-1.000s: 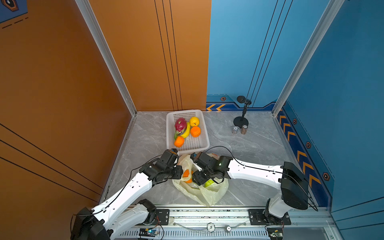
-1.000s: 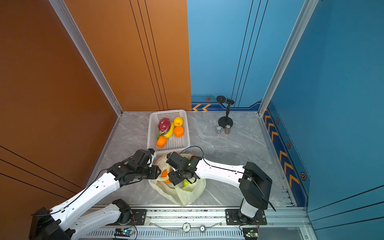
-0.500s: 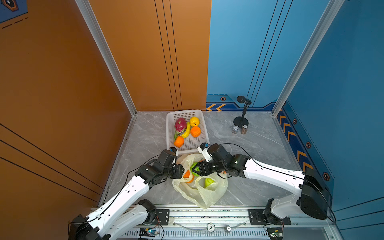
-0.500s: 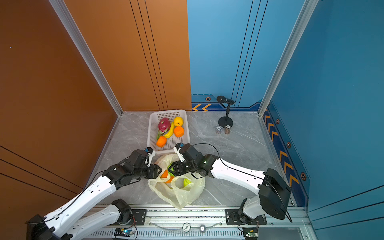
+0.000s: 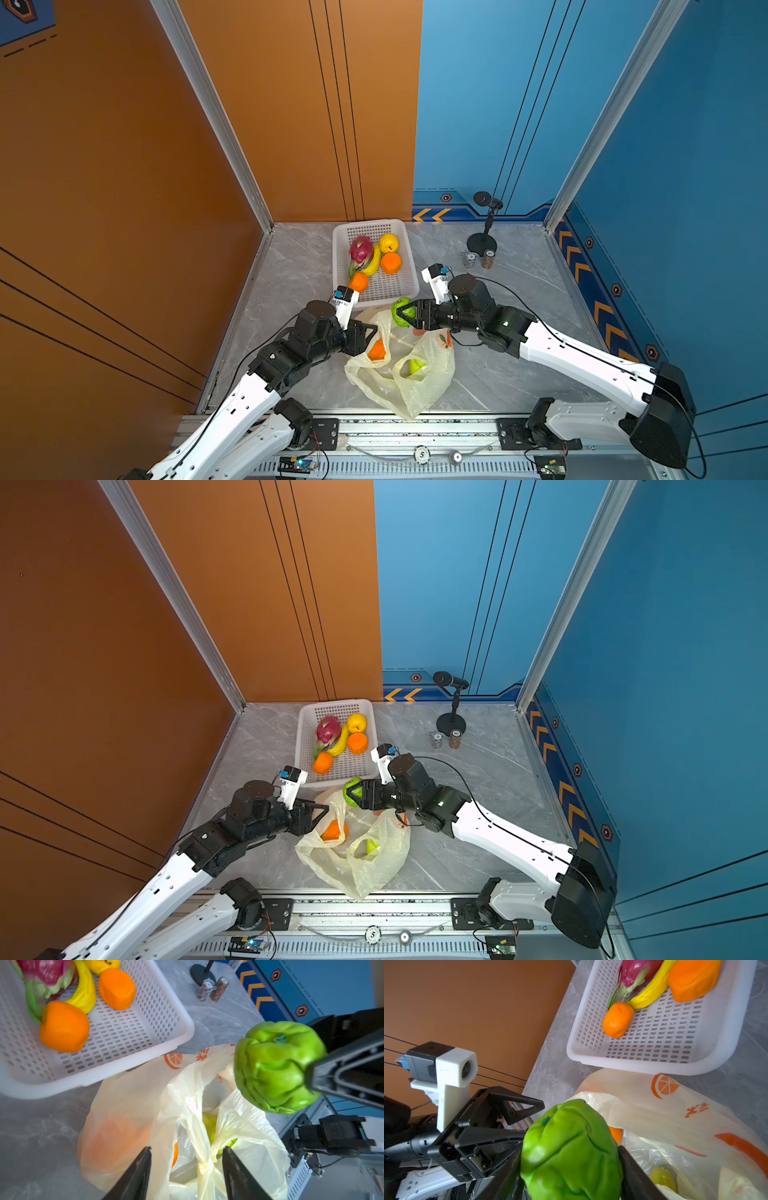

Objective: Untie the knot of the plastic bag and take out the fruit
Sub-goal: 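Lift the green fruit out of the bag with the right gripper toward the left gripper, then close the left gripper on the green fruit held by the right gripper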

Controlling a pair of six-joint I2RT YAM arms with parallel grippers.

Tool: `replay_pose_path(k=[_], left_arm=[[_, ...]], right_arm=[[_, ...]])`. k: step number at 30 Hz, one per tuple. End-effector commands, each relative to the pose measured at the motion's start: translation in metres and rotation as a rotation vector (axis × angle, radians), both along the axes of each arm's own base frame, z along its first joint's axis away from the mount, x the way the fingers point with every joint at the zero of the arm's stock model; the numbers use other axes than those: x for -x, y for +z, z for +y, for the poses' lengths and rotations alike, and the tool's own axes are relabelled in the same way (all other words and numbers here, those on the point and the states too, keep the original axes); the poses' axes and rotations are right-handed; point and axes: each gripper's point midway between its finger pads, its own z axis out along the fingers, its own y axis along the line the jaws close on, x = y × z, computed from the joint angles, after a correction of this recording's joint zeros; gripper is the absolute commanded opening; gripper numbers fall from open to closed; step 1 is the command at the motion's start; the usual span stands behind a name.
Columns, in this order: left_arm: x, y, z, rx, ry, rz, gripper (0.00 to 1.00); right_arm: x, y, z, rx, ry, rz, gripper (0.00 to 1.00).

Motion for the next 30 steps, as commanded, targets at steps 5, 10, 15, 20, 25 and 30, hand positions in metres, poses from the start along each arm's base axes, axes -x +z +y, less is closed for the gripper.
replay_pose_path(k=[5,10,15,20,25,30], left_arm=[[0.008,0.062,-0.044,0.058,-0.297,-0.317,0.59],[0.011,0.07,-0.065,-0.066,-0.452,-0.455,0.68],[0.01,0.079,-0.084,-0.169,-0.562,-0.571,0.72],[0.011,0.077,-0.101,-0.208,-0.649,-0.613,0.73],[0.011,0.072,-0.112,-0.255,-0.69,-0.646,0.76],[0.01,0.062,-0.122,-0.351,-0.709,-0.705,0.75]], right_arm=[[0.006,0.017,-0.01,-0.041,-0.006,0.046,0.47],[0.011,0.027,-0.009,-0.071,0.005,0.082,0.48],[0.014,0.034,-0.012,-0.092,-0.005,0.082,0.48],[0.017,0.039,-0.014,-0.117,-0.011,0.097,0.48],[0.019,0.042,-0.015,-0.15,-0.016,0.113,0.48],[0.023,0.045,-0.013,-0.19,-0.006,0.137,0.48]])
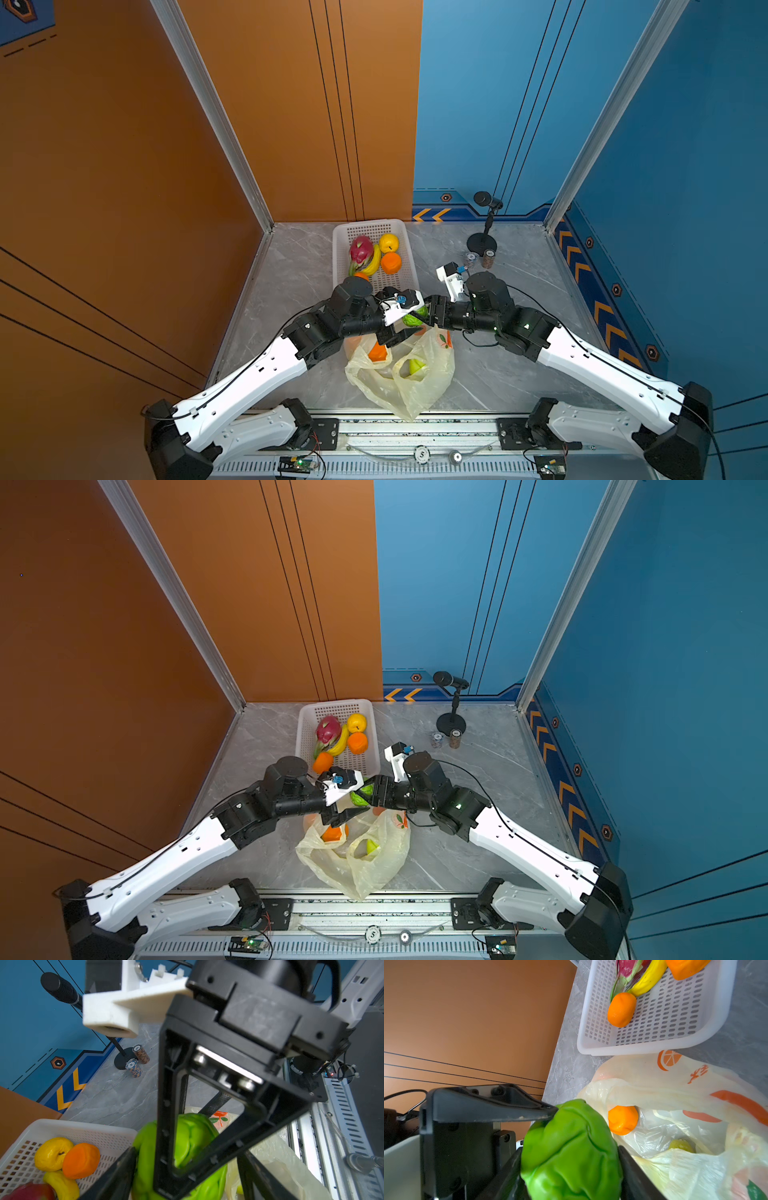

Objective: Untie the knot of the plastic bag and take out the fruit
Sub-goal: 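Close the left gripper on the green fruit held by the right gripper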

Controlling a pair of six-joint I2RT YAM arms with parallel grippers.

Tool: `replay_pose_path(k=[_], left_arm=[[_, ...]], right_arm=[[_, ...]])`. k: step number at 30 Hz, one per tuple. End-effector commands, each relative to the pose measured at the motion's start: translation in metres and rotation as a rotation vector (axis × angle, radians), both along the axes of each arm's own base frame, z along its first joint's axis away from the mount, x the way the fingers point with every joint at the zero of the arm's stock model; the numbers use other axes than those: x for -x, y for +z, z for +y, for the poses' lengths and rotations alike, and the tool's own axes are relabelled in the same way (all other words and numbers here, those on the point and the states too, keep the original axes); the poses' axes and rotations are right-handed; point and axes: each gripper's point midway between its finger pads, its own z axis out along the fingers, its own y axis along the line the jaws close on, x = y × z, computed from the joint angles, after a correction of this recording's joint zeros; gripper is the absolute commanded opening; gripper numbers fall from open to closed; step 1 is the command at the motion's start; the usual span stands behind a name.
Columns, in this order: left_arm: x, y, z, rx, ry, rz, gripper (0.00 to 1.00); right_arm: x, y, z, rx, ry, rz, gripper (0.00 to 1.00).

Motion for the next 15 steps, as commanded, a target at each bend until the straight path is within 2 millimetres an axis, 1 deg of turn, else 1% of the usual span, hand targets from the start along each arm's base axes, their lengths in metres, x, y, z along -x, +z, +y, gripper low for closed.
replay_pose_path(k=[1,5,10,12,15], left_arm=[[0.005,0.0,-0.012,-0.048,-0.044,-0.09,0.73],[0.002,0.001,-0.018,-0.048,-0.035,-0.127,0.59],[-0.006,-0.006,-0.016,-0.079,0.012,-0.124,0.5],[-0.011,-0.006,-0.013,-0.084,0.045,-0.128,0.48],[-0.02,-0.003,-0.008,-0.08,0.103,-0.147,0.45]], right_arm=[[0.006,0.024,0.006,-0.096,0.029,-0.022,0.48],[0.006,0.021,0.004,-0.09,0.024,-0.016,0.49],[0.005,0.027,0.003,-0.1,0.021,-0.027,0.52],[0.005,0.028,0.002,-0.103,0.021,-0.03,0.55],[0.0,0.033,-0.001,-0.113,0.004,-0.043,0.67]])
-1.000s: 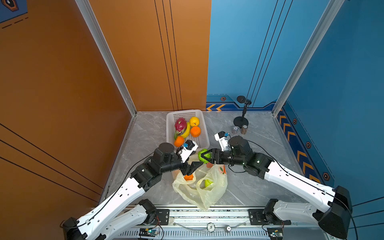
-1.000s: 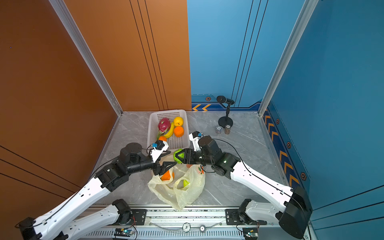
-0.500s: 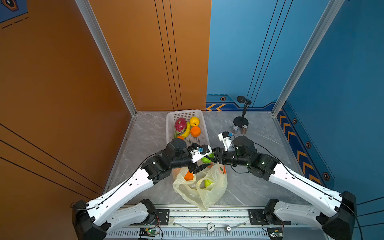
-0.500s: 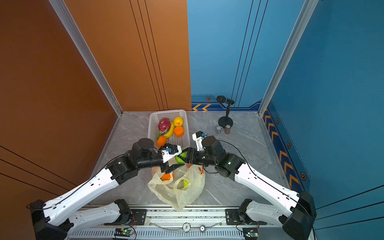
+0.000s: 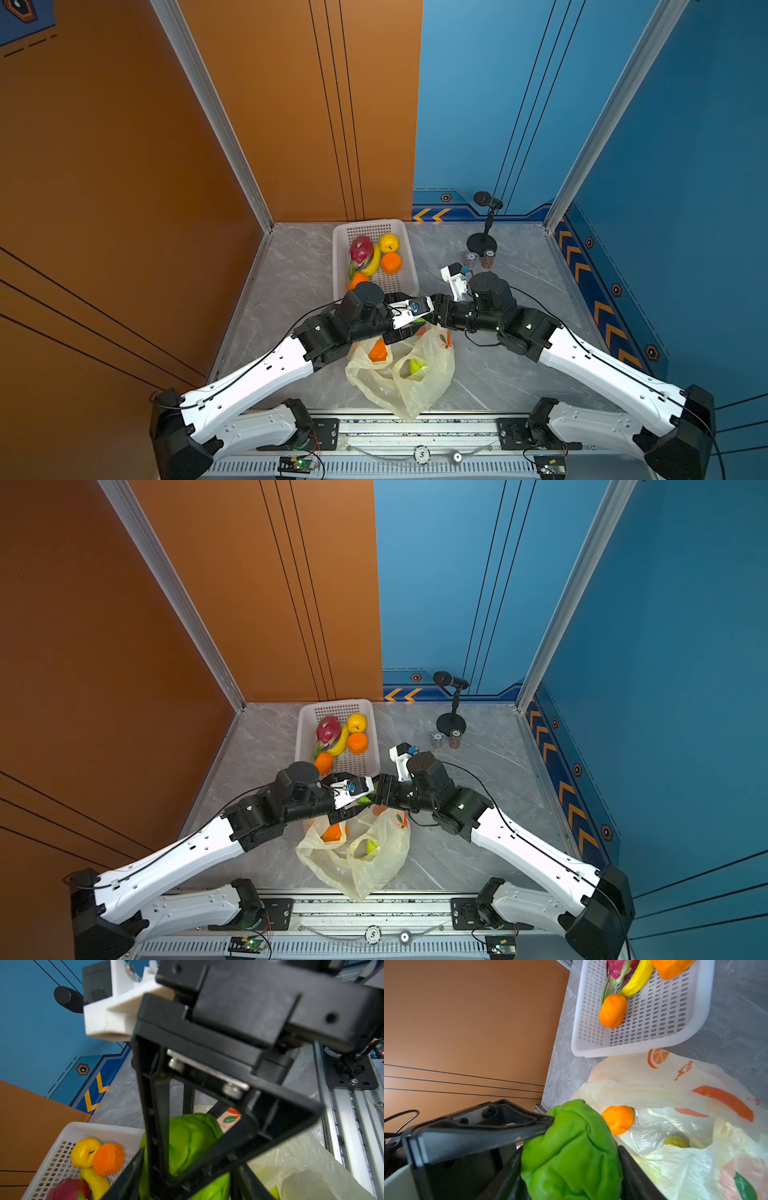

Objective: Untie the knot of the plastic bag and take out the fruit
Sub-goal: 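Close the left gripper on the green fruit held by the right gripper, then carry the green fruit to the basket with the left gripper while the right draws back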

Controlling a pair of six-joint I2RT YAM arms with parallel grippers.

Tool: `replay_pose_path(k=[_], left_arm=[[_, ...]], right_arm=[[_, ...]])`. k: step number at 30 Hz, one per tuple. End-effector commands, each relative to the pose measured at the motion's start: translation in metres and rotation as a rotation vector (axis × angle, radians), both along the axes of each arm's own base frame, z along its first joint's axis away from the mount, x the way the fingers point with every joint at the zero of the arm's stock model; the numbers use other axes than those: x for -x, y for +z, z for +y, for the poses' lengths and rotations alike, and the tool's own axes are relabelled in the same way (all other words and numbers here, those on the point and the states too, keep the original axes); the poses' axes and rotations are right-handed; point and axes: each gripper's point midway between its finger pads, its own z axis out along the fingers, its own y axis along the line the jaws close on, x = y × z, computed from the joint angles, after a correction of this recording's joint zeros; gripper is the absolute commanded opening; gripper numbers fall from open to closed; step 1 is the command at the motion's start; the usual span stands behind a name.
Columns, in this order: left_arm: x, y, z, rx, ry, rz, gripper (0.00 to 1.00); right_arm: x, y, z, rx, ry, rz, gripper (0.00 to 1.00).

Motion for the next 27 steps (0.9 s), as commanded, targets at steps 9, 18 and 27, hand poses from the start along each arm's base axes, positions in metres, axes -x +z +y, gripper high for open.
replay_pose_path(k=[9,18,27], left_arm=[[-0.044,0.021,0.019,0.082,0.185,-0.04,0.4],[-0.116,0.034,0.069,0.153,0.497,0.045,0.37],[-0.176,0.009,0.101,0.135,0.735,0.234,0.37]], right_arm=[[-0.015,0.044,-0.012,-0.109,-0.057,-0.101,0.83],[-0.034,0.037,-0.031,-0.065,-0.158,-0.13,0.92],[-0.035,0.023,-0.034,0.007,-0.158,-0.119,0.96]])
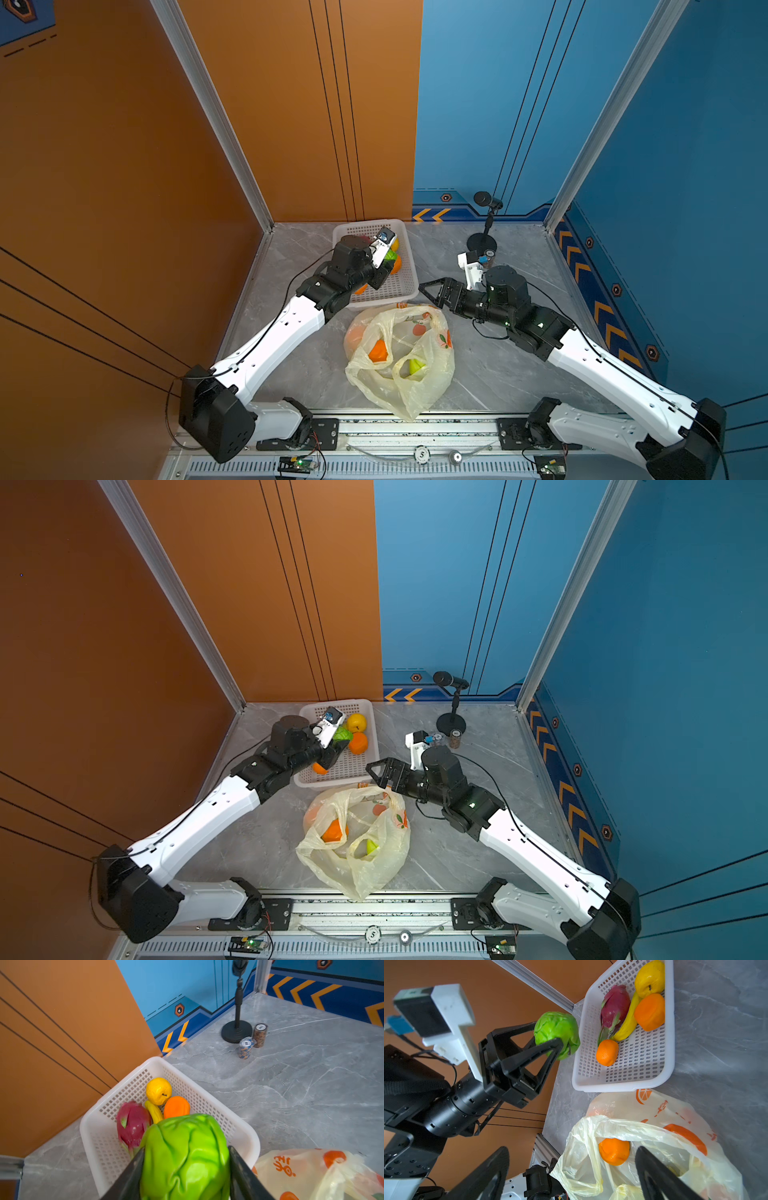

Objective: Untie the knot of the plastic bag and take out the fruit
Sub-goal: 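Carry the green fruit to the basket with the left gripper while the right draws back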

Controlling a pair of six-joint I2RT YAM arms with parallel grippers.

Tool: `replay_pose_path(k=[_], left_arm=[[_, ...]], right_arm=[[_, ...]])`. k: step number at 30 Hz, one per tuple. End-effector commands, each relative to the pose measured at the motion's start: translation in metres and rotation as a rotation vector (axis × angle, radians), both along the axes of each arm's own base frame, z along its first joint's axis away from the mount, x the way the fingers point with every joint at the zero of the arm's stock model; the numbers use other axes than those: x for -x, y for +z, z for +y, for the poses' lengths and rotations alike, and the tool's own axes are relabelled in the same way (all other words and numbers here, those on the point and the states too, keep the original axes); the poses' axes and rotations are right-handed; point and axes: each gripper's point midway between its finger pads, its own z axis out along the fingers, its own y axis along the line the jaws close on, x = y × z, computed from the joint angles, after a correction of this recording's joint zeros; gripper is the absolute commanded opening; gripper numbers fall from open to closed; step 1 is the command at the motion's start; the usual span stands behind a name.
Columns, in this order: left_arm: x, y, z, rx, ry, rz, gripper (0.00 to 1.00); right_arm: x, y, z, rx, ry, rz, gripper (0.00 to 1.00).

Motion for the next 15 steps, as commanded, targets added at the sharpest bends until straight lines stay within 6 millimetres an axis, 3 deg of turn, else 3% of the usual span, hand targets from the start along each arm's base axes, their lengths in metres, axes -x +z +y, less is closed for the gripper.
replay_pose_path(k=[1,8,15], left_arm=[[-0.016,-0.009,0.013,0.029,0.106,0.103,0.37],[-0.047,-0.038,0.024,0.045,0.215,0.259,0.37],[-0.06,-0.082,0.019,0.01,0.212,0.435,0.39]], right_arm=[[-0.003,-0.003,-0.006,0.046,-0.017,-0.013,0.96],[-0.004,-0.012,-0.006,0.074,-0.025,0.018,0.96],[-0.008,-0.018,-0.001,0.098,-0.038,0.037,0.97]])
